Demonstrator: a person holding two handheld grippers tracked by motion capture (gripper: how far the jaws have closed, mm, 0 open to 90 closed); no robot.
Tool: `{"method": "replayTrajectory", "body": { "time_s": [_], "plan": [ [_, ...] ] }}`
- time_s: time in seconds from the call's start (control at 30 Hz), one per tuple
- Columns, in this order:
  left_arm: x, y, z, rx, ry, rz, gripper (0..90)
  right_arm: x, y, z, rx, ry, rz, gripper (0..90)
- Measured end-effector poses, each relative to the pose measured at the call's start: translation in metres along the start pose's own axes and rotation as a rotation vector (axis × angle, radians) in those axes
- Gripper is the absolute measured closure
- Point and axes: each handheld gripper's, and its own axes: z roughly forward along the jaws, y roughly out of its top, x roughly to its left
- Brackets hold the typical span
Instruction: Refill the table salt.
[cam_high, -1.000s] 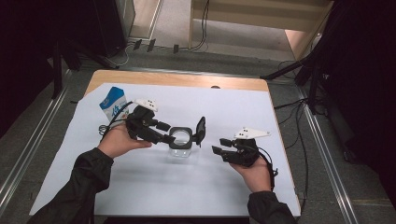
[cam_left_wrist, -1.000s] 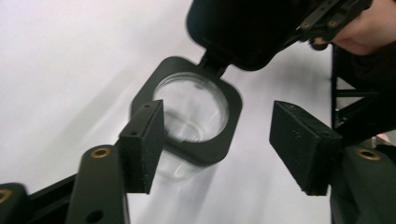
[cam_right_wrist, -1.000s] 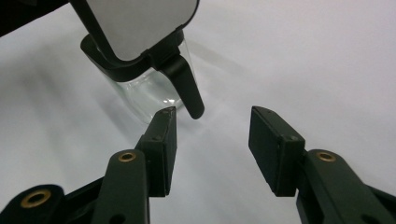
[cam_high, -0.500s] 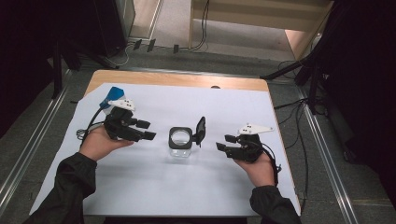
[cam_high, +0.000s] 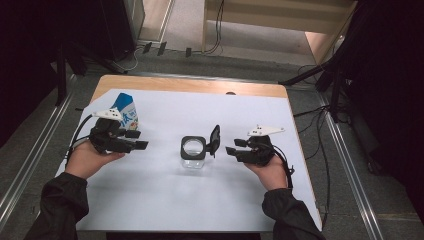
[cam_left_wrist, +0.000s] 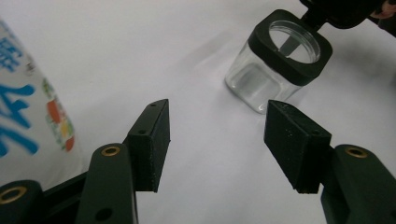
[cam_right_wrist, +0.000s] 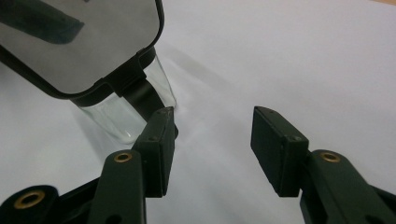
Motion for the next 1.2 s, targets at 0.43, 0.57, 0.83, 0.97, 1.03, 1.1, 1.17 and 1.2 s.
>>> {"method": "replayTrajectory", "body": {
  "time_s": [0.43, 0.57, 0.83, 0.97, 1.03, 1.1, 1.17, 1.2],
  "plan": [
    [0.011, -0.021, -0.025, -0.027, 0.071, -0.056, 42.1, -0.002, 0.009, 0.011, 0.012, 0.014, -0.009, 51.9],
    [0.018, -0.027, -0.036, -0.048, 0.105, -0.09, 42.5, -0.002, 0.01, 0.014, 0.012, 0.017, -0.004, 51.9],
    [0.034, -0.029, -0.045, -0.071, 0.182, -0.149, 42.9, -0.003, 0.009, 0.014, 0.022, 0.013, -0.002, 51.9],
    [0.041, -0.021, -0.041, -0.099, 0.195, -0.167, 43.0, -0.003, 0.007, 0.012, 0.033, 0.003, 0.008, 51.9],
    [0.042, -0.016, -0.038, -0.101, 0.2, -0.166, 43.3, -0.002, 0.005, 0.01, 0.041, -0.006, 0.008, 51.6],
    [0.042, -0.01, -0.033, -0.102, 0.203, -0.16, 43.6, -0.001, 0.002, 0.008, 0.045, -0.01, 0.012, 51.1],
    [0.042, -0.006, -0.029, -0.101, 0.211, -0.157, 44.5, -0.001, -0.001, 0.006, 0.038, -0.017, 0.017, 51.1],
    [0.043, -0.003, -0.027, -0.106, 0.216, -0.159, 45.0, -0.001, -0.003, 0.005, 0.041, -0.023, 0.019, 50.9]
  ]
}}
